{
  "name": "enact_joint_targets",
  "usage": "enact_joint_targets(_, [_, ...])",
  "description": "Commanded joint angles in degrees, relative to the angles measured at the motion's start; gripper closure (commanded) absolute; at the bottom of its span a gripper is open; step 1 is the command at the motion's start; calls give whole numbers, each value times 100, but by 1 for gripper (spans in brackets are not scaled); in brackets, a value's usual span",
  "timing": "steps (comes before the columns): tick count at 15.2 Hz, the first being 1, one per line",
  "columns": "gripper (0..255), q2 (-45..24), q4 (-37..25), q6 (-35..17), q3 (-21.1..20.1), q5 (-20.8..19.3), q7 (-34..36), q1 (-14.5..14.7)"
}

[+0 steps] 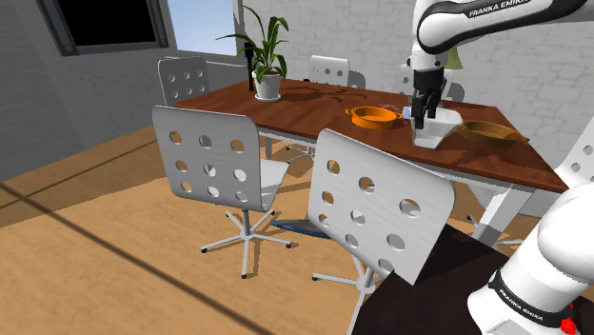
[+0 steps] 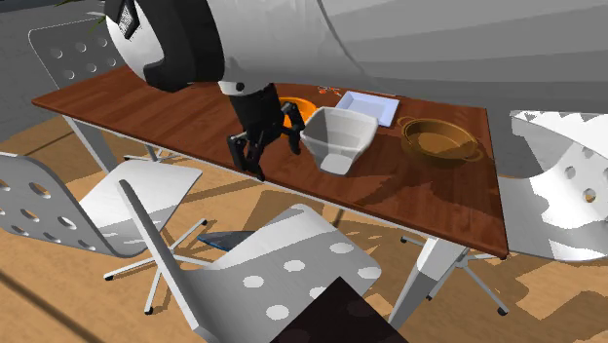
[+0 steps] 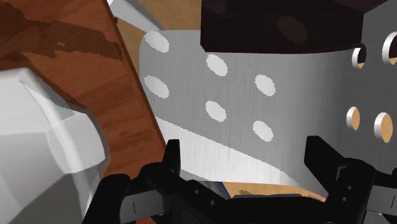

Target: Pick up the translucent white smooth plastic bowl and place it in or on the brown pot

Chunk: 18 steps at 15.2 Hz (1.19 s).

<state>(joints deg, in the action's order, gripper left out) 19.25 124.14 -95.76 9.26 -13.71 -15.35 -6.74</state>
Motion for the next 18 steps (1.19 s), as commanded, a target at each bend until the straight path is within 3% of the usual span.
enact_joint_targets(1, [0, -325, -287, -85, 98, -132, -176, -58])
enact_joint_targets(11, [0, -2093, -2076, -389, 533, -494, -1080, -373])
enact_joint_targets(18, [0, -2102, -1578, -915, 603, -541, -1048, -450])
